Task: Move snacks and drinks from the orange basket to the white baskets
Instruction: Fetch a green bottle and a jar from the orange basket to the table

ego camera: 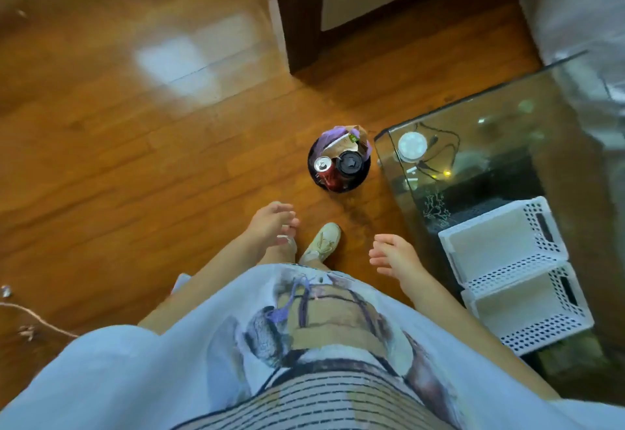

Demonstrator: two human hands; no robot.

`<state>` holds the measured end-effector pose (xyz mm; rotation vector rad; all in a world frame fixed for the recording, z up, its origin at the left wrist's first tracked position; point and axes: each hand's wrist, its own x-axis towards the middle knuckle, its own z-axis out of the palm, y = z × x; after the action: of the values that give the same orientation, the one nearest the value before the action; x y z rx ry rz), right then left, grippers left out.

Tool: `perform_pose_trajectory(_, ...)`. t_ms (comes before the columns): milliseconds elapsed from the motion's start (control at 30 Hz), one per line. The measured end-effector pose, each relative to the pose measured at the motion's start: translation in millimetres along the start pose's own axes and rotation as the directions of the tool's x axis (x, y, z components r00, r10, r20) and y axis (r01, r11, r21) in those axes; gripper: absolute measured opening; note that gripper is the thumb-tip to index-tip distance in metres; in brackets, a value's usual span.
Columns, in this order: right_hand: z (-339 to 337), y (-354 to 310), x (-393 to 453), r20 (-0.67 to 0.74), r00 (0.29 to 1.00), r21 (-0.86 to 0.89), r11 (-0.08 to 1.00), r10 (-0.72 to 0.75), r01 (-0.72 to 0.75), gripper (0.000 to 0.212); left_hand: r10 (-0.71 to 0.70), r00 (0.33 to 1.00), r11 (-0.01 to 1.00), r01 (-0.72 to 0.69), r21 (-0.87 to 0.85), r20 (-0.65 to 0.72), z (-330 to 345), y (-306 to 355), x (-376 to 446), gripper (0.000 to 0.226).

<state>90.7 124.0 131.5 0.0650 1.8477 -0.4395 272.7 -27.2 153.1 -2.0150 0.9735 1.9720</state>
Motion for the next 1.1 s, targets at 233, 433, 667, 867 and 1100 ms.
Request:
perform_pose_trajectory(233,30.4,-16.7,-31.2,0.036,0.999,-0.108,0.994,0.003,0.001,0.028,-0.094,0.977,0.945,0.027,-0.327,-0.191,-72.4,-79.2,-49.4,0.027)
perform_pose_trajectory(433,106.9,-73.0,-51.7,0.17,0.982,-0.231,0.965,-0.088,0.127,0.02,-0.308,0.905,0.803,0.082,-0.591,-0.293,-138.5,-155.2,-74.5,0.03)
perform_pose_trajectory(667,230.6,-130.7,-89.0,0.345,0.921,-0.448,0.83,-0.181,0.331,0.014,-0.447,0.865,0.518,0.043,-0.855,-0.227,-210.5,-220.4,-87.2,0.034)
perform_pose_trajectory(867,317.2,-143.6,-120.9,0.399,0.902,-0.501,0.785,-0.164,0.364,0.02,-0.48,0.854,0.403,0.011,-0.915,-0.201,-291.7,-254.9,-86.2,0.035)
perform_pose_trajectory(1100,363.1,-154.0,-109.6,0.238,0.953,-0.506,0.813,-0.187,0.286,0.025,-0.404,0.885,0.454,-0.025,-0.891,-0.231,-373.3,-235.6,-66.1,0.033)
